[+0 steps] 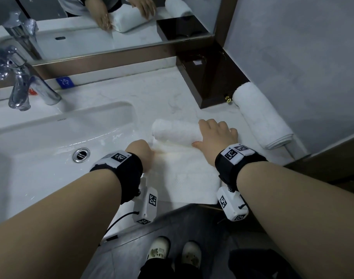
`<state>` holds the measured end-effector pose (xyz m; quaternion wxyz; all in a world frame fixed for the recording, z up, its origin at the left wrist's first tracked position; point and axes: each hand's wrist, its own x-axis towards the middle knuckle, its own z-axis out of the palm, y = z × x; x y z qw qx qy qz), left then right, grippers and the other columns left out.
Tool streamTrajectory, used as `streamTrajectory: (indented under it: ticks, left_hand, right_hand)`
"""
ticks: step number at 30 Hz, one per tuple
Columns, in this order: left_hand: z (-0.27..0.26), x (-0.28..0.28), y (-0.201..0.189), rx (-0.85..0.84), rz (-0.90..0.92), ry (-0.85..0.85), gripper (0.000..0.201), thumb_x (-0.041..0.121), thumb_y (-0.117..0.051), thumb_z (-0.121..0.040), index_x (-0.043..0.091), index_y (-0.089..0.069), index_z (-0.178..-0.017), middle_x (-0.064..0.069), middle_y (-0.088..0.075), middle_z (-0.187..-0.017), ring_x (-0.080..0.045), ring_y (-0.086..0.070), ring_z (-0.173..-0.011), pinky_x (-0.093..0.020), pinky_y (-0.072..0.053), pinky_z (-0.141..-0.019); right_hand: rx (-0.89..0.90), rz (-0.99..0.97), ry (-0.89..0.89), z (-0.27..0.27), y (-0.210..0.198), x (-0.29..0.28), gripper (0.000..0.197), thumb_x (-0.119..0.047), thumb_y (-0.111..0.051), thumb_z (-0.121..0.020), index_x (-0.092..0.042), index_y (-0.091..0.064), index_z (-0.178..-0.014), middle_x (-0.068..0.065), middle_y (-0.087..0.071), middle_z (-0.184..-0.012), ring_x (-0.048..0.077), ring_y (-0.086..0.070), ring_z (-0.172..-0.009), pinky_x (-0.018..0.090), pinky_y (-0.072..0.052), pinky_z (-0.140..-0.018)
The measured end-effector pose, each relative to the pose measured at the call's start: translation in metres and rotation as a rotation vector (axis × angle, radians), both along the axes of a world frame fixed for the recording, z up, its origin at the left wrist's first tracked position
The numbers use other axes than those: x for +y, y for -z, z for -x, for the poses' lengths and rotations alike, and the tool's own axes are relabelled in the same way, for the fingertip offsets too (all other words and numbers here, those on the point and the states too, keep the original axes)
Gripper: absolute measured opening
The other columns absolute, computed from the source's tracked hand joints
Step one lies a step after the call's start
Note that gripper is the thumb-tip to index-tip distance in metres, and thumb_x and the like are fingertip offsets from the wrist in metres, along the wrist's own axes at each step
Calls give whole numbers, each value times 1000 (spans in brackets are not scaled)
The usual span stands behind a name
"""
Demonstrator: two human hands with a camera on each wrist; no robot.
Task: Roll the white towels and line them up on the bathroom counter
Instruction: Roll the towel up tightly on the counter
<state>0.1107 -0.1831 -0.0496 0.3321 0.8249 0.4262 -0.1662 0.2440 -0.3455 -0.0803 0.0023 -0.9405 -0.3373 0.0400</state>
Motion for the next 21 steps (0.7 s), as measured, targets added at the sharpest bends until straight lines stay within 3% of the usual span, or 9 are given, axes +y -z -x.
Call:
streamTrajectory:
  ticks: [2, 3, 6, 8, 10, 11, 15, 18, 21]
  left_hand:
    - [4, -3, 0, 59, -53, 117, 30, 14, -43, -100, 9, -61, -123, -9, -62, -121, -25, -58, -113, -27, -45, -89]
    - [4, -4, 4, 42, -59, 143, 30, 15, -43, -100, 7, -59, -124, -11, -61, -122, -25, -58, -111, -28, -45, -88]
    - [7, 2, 14, -115, -50, 21, 30, 24, -45, -101, 1, -63, -109, -13, -62, -96, -26, -54, -84, -31, -43, -74]
    - [10, 5, 16, -135, -56, 58, 27, 26, -51, -97, 5, -65, -89, -9, -60, -81, -26, -54, -75, -32, -41, -67]
    - [12, 8, 18, -133, -11, 66, 34, 30, -61, -89, 10, -57, -63, -8, -58, -64, -26, -54, -64, -32, -41, -62]
    - [15, 8, 16, -124, 18, 76, 37, 35, -66, -84, 12, -52, -58, -7, -56, -60, -25, -53, -60, -33, -43, -60]
    - [23, 10, 13, -125, 27, 112, 27, 30, -79, -71, 13, -58, -71, -4, -65, -71, -23, -61, -66, -36, -54, -68]
    - [25, 9, 12, -146, 19, 116, 23, 22, -75, -76, 17, -56, -63, -1, -61, -65, -18, -56, -60, -26, -44, -55]
    - [24, 6, 10, -88, -11, 146, 34, 17, -66, -83, 13, -50, -53, -4, -53, -57, -22, -49, -58, -26, -37, -54]
  right_hand:
    - [-65, -9, -10, 7, 3, -2, 47, -54, -50, -90, -24, -35, -123, -1, -46, -120, 25, -43, -102, 42, -32, -80]
    - [-86, -11, -12, 11, 5, -3, 46, -52, -50, -90, -23, -34, -123, -1, -46, -119, 25, -42, -100, 42, -32, -79]
    - [-129, 5, 12, 20, 6, -3, 49, -47, -52, -91, -21, -31, -128, 0, -44, -118, 26, -41, -100, 43, -34, -79]
    - [-178, 21, 18, 29, 6, -4, 52, -44, -53, -91, -18, -31, -131, 2, -44, -118, 27, -41, -99, 43, -35, -77]
    - [-225, 32, 20, 36, 7, -7, 55, -42, -52, -92, -15, -31, -136, 5, -45, -120, 29, -43, -99, 43, -37, -76]
    - [-242, 37, 19, 39, 8, -8, 57, -41, -51, -92, -14, -30, -138, 6, -45, -122, 30, -43, -100, 43, -38, -76]
    - [-263, 62, 29, 44, 13, -9, 68, -41, -49, -93, -14, -18, -147, 9, -40, -134, 35, -42, -111, 48, -41, -82]
    - [-251, 74, 45, 47, 18, -9, 77, -45, -48, -91, -16, -8, -151, 9, -35, -142, 38, -38, -121, 53, -38, -92]
    - [-237, 80, 50, 50, 22, -11, 84, -48, -46, -91, -17, 3, -151, 9, -30, -148, 40, -30, -130, 61, -25, -104]
